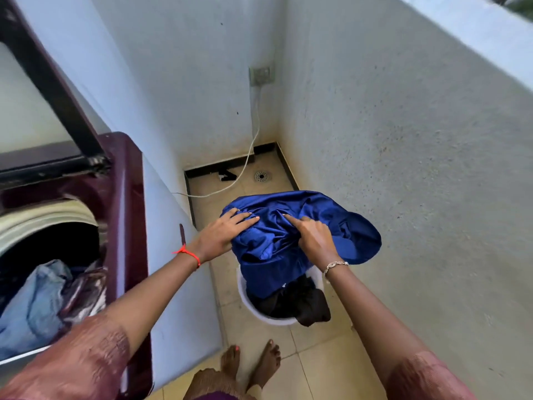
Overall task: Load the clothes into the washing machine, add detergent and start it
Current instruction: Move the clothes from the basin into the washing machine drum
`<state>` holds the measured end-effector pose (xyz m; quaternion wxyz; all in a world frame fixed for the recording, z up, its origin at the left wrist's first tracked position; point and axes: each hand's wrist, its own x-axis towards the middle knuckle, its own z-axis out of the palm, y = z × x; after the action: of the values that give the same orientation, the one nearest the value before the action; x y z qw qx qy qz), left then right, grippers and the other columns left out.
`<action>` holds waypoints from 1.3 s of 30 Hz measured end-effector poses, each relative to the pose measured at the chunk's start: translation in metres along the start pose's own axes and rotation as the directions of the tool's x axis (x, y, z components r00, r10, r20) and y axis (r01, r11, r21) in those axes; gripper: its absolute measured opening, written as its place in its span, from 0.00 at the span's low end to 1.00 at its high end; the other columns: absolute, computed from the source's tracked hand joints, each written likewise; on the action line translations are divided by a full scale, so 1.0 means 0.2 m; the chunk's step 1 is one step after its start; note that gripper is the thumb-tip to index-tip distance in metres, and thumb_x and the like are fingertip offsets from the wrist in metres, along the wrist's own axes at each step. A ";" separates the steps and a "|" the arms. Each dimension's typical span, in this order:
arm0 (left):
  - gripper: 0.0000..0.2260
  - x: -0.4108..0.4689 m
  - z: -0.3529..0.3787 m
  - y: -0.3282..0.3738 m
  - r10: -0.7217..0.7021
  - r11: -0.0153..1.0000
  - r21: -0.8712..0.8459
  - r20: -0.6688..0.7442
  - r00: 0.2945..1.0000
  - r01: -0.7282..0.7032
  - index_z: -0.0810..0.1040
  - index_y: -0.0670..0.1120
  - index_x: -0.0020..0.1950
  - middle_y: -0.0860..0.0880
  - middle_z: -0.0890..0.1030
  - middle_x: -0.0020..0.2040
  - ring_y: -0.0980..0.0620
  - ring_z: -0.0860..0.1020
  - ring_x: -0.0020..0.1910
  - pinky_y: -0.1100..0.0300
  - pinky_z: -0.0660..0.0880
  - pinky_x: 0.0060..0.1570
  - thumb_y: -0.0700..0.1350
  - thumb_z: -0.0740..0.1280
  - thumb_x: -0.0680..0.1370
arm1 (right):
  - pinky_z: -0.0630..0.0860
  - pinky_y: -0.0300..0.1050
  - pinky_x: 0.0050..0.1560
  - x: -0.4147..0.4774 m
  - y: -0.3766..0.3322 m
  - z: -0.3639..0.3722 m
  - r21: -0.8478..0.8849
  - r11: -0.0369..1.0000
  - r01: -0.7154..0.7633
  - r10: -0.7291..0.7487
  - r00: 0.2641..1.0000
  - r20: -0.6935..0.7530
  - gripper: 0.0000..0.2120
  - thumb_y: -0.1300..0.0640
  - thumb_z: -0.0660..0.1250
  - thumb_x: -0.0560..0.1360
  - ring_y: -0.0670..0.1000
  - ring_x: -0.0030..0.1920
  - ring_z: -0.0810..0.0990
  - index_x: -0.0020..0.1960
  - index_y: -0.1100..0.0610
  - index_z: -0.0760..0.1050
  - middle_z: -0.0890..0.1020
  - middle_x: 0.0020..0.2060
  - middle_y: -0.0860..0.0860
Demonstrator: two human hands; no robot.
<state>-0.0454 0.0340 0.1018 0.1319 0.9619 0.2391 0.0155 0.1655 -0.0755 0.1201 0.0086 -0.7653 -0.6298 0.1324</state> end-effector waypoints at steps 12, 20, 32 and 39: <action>0.37 -0.36 -0.77 -0.18 -0.021 0.995 0.080 -0.378 0.926 0.056 0.67 0.42 0.71 0.41 0.74 0.66 0.39 0.73 0.64 0.49 0.65 0.68 0.24 0.64 0.62 | 0.68 0.51 0.44 0.02 -0.57 -0.75 0.085 0.985 0.149 -0.106 0.919 -0.379 0.32 0.71 0.59 0.66 0.64 0.54 0.75 0.65 0.47 0.72 0.82 0.51 0.61; 0.32 -0.77 -1.35 -0.25 0.056 0.991 0.131 -0.617 0.785 0.033 0.70 0.38 0.69 0.38 0.75 0.64 0.40 0.73 0.63 0.60 0.60 0.66 0.26 0.62 0.64 | 0.72 0.51 0.42 -0.10 -1.11 -1.20 0.034 0.957 0.287 -0.201 0.746 -0.635 0.30 0.69 0.58 0.60 0.65 0.50 0.77 0.57 0.49 0.79 0.83 0.47 0.60; 0.26 -1.61 -2.03 -0.44 0.091 0.972 0.207 -0.778 0.622 0.116 0.70 0.42 0.69 0.41 0.75 0.65 0.44 0.73 0.64 0.53 0.68 0.66 0.30 0.64 0.72 | 0.77 0.53 0.39 -0.43 -2.05 -1.55 0.141 0.826 0.546 -0.209 0.528 -0.823 0.32 0.66 0.52 0.55 0.63 0.41 0.79 0.52 0.51 0.81 0.82 0.45 0.62; 0.24 -2.02 -2.14 -0.55 0.041 0.959 0.182 -0.850 0.525 0.220 0.71 0.43 0.69 0.41 0.75 0.65 0.45 0.74 0.64 0.58 0.67 0.65 0.38 0.62 0.72 | 0.78 0.49 0.44 -0.48 -2.47 -1.55 0.225 0.694 0.684 -0.226 0.504 -0.834 0.29 0.71 0.55 0.57 0.51 0.45 0.83 0.50 0.54 0.83 0.84 0.48 0.52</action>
<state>-0.4930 0.0459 0.4999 -0.1305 0.8277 0.3221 0.4407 -0.2596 -0.0191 0.5254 0.5160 -0.5071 -0.6894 -0.0362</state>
